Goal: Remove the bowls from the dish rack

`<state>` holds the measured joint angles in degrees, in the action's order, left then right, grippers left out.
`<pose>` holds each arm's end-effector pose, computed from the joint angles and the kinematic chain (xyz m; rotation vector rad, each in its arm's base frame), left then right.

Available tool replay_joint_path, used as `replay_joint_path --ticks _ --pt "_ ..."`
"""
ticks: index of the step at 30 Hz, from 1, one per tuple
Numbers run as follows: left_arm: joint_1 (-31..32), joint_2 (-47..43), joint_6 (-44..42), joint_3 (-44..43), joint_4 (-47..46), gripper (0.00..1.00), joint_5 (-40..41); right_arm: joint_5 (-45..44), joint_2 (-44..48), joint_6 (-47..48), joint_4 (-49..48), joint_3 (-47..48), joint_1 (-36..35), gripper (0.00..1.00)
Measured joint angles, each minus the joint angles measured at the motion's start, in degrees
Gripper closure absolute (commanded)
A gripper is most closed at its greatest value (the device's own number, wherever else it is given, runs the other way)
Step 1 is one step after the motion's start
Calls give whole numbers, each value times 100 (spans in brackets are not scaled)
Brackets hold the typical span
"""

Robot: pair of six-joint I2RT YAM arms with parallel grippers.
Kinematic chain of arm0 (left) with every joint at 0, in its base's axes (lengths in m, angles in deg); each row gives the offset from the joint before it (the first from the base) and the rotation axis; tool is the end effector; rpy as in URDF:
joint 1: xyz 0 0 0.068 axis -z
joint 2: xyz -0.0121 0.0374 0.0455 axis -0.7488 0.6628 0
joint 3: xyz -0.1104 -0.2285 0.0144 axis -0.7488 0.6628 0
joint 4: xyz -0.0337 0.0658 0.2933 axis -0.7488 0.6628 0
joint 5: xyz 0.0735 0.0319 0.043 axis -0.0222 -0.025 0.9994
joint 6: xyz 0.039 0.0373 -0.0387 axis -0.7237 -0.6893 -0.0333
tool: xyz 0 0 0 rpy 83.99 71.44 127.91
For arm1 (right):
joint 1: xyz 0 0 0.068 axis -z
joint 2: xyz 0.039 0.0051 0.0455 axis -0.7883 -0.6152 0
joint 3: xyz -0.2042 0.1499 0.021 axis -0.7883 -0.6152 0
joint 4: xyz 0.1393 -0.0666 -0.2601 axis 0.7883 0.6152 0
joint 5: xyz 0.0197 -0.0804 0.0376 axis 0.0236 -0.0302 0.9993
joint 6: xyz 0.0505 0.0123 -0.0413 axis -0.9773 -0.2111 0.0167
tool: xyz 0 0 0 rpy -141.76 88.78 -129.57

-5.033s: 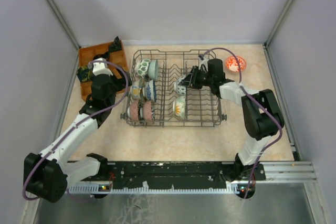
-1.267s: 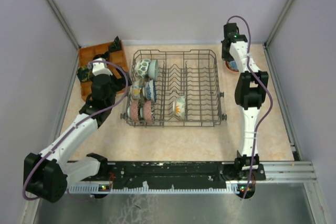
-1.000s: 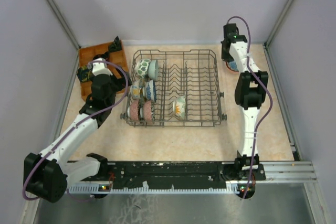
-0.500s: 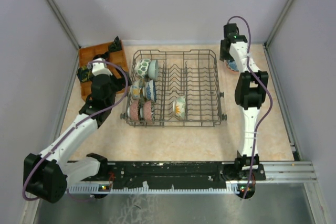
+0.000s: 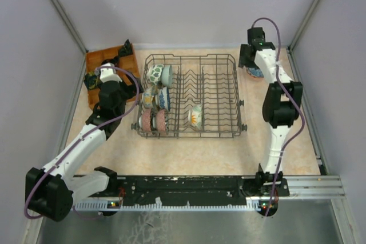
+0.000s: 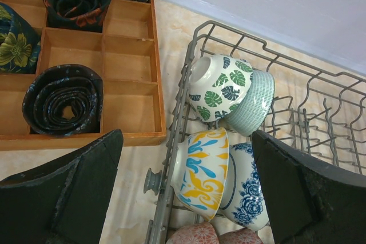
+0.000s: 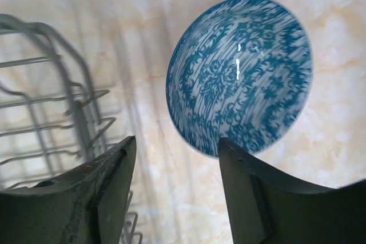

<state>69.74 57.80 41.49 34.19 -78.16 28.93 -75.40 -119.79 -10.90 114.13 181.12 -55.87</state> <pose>0.3001 -0.0937 0.2656 -0.3297 1.7333 -0.1903 0.5254 0.0250 0.2082 0.1723 2.5056 -0.1620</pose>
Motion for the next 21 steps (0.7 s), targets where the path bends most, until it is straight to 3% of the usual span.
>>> replay_joint_path --ticks 6,11,13,21 --pt "4 0 2 0 2 1 37 317 1759 -149 -730 -1014 -4 32" --pt "22 2 22 0 4 1 94 1143 3226 -424 -1502 -2302 -46 28" --pt "35 2 28 0 7 1 116 1534 3591 -640 -1812 -2863 -76 24" --pt "63 17 59 -2 22 1 153 2708 4094 -1390 -2673 -4763 -1058 27"
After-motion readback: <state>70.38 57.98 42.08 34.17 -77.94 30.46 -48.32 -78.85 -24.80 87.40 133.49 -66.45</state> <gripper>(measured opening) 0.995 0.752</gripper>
